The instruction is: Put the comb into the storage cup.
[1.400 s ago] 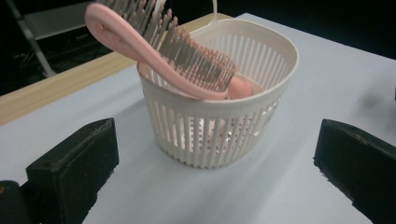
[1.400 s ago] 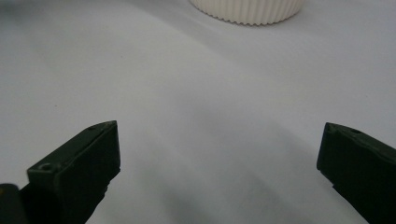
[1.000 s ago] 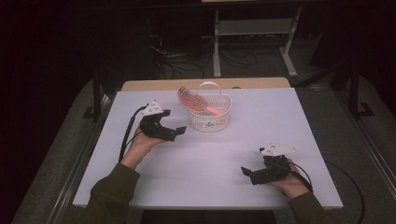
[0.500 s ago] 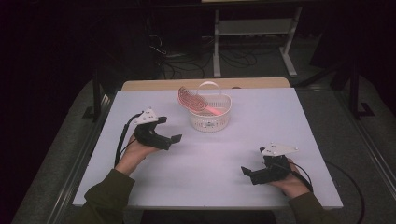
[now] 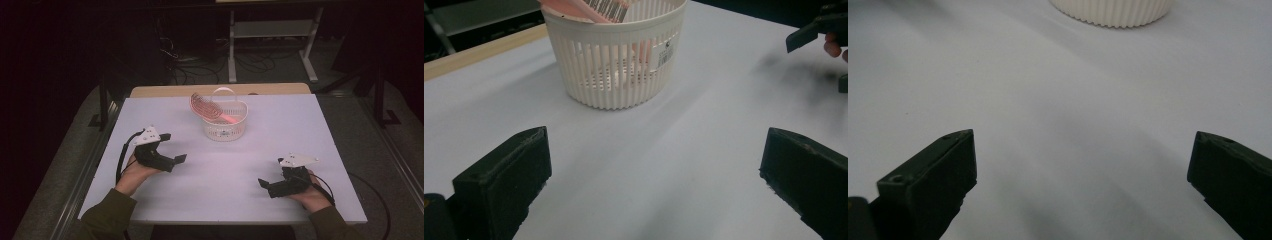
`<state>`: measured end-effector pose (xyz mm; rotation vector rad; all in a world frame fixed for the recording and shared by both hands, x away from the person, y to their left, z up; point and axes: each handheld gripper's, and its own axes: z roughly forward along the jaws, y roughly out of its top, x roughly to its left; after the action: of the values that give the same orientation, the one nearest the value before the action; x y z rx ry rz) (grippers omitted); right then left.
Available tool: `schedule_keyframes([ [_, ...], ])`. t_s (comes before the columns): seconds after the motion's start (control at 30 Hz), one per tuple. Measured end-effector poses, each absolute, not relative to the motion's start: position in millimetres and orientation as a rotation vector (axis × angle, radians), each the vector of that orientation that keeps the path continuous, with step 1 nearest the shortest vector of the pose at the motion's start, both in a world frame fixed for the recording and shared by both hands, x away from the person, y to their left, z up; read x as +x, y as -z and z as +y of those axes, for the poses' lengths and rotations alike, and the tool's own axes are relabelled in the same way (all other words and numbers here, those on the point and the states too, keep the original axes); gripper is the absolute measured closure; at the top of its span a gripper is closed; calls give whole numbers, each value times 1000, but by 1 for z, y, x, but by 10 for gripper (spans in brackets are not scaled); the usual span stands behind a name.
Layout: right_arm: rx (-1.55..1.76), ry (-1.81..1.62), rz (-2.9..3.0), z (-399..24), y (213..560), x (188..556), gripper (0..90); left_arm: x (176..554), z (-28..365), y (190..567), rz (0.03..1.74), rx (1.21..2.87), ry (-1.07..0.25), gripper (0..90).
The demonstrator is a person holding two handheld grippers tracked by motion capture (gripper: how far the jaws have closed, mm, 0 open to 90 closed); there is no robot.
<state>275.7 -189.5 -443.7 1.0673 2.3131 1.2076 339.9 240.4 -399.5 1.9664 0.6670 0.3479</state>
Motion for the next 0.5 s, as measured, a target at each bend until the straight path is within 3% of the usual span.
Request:
schedule_keyframes([
  [0.5,1072,-1207,2307,-190,443,276,0,316,259,413,664,1973,-336,1],
])
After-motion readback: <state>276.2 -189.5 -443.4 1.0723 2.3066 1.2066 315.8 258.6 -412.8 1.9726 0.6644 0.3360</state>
